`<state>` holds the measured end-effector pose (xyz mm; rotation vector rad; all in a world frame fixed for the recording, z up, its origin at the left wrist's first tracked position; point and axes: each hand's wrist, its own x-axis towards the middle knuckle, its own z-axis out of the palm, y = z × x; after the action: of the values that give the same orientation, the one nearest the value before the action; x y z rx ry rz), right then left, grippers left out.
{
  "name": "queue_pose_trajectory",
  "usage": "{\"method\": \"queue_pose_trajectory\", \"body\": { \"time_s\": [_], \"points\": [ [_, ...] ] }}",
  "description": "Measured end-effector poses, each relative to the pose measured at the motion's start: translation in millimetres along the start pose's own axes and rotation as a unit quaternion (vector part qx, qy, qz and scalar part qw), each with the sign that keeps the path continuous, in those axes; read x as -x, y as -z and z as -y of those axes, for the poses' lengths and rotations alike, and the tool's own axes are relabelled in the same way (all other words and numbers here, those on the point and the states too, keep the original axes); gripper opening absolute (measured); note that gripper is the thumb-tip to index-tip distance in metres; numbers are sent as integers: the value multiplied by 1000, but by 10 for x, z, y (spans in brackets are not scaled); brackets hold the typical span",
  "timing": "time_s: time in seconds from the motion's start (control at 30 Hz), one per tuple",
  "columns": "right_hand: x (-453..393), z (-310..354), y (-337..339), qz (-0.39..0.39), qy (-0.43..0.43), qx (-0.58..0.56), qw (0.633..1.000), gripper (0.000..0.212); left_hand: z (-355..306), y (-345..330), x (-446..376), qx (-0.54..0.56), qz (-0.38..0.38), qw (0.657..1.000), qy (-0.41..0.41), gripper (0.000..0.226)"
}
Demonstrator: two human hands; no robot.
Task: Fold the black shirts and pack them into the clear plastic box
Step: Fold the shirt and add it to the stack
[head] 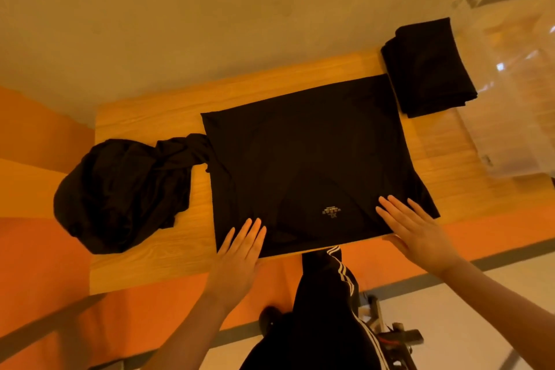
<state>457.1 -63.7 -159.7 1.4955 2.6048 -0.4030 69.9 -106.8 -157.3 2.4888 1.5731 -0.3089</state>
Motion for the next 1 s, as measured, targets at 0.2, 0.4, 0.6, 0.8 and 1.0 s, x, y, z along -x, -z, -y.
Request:
{"method": "queue_pose_trajectory", "body": {
  "time_s": [0.2,0.4,0.6,0.8,1.0],
  "points": [
    [117,-103,34,-5,-1,-2,1000,46,48,-26,117,23,5,1000,-8,77],
    [144,-18,179,-64,38,51,996,39,10,104,173,102,5,994,-36,54],
    [-60,65,630,-36,-94,-160,982,35,111,578,-14,265,-13,962,60,38],
    [-658,-141,1307,67,-159,-251,952,26,565,1308,-476,388,131,901,145,13],
    [-1429,-482,1882,94,-134,-237,958,32,979,1892,-1136,433,145,873,173,13]
  ]
}}
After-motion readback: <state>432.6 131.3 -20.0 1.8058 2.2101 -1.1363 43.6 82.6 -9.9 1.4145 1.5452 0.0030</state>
